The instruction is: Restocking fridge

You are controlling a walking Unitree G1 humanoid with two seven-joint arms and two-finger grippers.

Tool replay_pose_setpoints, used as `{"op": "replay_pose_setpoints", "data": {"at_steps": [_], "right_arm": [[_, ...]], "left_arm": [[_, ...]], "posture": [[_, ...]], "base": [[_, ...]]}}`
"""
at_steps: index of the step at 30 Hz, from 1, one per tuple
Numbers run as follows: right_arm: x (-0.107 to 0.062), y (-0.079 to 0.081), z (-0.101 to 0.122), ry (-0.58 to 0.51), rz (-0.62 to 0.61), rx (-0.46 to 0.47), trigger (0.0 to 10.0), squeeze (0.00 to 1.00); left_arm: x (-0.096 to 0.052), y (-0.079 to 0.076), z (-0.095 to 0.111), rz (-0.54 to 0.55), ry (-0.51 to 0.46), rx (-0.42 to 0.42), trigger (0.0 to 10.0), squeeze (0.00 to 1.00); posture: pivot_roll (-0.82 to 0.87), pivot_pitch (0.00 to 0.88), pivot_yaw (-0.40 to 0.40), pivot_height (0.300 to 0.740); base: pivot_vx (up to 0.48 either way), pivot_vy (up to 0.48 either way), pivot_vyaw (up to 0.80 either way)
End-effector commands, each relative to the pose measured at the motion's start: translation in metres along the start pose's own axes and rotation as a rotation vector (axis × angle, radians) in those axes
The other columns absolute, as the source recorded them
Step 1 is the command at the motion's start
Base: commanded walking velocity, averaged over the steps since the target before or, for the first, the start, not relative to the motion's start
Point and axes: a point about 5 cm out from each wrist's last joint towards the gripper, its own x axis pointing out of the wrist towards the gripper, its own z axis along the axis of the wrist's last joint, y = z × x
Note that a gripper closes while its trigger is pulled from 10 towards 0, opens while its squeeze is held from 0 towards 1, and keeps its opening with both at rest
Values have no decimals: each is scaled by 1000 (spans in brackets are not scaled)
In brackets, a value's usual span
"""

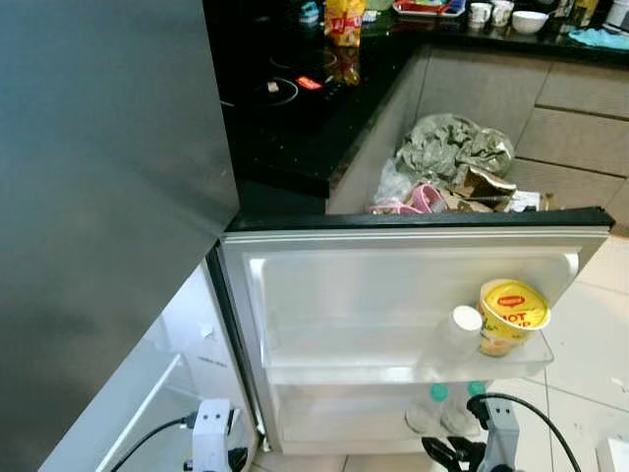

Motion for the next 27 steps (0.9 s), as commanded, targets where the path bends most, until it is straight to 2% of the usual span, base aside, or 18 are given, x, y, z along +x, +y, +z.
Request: {"op": "replay_pose_setpoints", "data": {"at_steps": [1, 5, 6, 9, 14, 15, 20, 21, 27], "right_arm": [[-3, -3, -5, 8, -10, 17, 10000, 0], [-5, -4, -8, 13, -42, 22, 10000, 0], [-6, -9, -13, 53, -130, -24, 10000, 0], [-10, -13, -23, 124, -200, -65, 10000, 0], [-19, -20, -40, 201, -310, -71, 10000, 0], [-24, -22, -49, 236, -360, -56, 10000, 0], [-29, -24, -60, 277, -397, -53, 10000, 0], [-31, -24, -64, 295, -405, -58, 10000, 0], [-32, -23, -68, 313, -427, -66, 10000, 0]], "left_arm": [[-1, 1, -5, 6, 25, 4, 10000, 0], [-2, 0, -9, 5, 36, 2, 10000, 0], [-3, 0, -11, 5, 44, -3, 10000, 0], [-4, 1, -15, 7, 50, -26, 10000, 0], [-7, 2, -23, 15, 78, -56, 10000, 0], [-8, 3, -28, 14, 89, -82, 10000, 0], [-9, 3, -31, 15, 99, -98, 10000, 0], [-10, 2, -33, 7, 100, -124, 10000, 0], [-11, 2, -35, 7, 104, -154, 10000, 0]], "posture": [[-66, 0, -23, 740], [-67, 0, -23, 740], [-67, 0, -23, 740], [-67, 0, -22, 740], [-66, 0, -22, 740], [-68, 0, -23, 740], [-58, 0, -28, 740], [-58, 0, -28, 740], [-60, 0, -26, 740]], "base": [[0, 0, 0], [0, 0, 0], [0, 0, 0], [0, 0, 0], [0, 0, 0], [0, 0, 0], [0, 0, 0], [0, 0, 0], [0, -437, 0]]}}
